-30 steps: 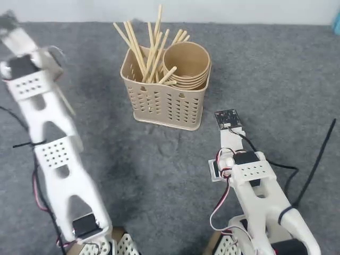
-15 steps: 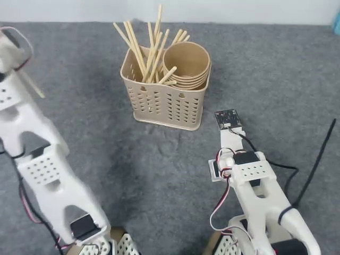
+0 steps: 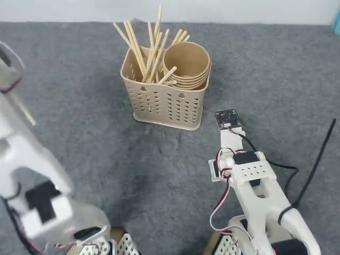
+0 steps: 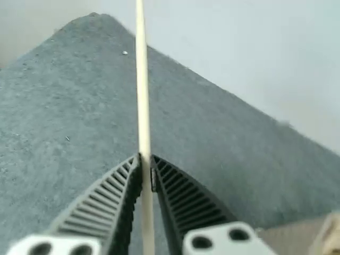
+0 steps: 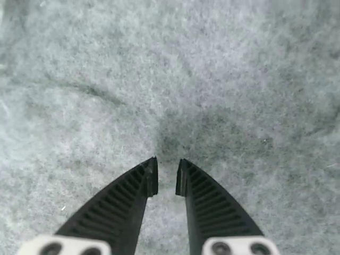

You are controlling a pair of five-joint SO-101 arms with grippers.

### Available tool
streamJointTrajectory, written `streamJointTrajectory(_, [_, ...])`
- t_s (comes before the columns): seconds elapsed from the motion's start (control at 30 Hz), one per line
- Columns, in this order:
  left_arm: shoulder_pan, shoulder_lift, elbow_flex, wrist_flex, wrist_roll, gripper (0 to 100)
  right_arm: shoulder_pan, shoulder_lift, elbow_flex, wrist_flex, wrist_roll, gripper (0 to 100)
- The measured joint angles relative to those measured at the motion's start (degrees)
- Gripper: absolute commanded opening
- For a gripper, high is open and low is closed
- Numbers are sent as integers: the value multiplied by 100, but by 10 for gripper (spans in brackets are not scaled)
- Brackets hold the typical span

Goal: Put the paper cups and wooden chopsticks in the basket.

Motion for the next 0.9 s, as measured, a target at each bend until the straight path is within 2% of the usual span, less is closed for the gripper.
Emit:
streamJointTrajectory(0.33, [1152,-2382,1987,-501,-18,12,0,0,0,0,0,69])
streamJointTrajectory(0.53, [2022,-3640,3297,-1495,-18,12,0,0,0,0,0,69])
streamJointTrajectory(0.7, [2681,-4316,4905,-3235,0,12,0,0,0,0,0,69])
streamJointTrajectory(0.9, [3297,-4800,7156,-6259,0,12,0,0,0,0,0,69])
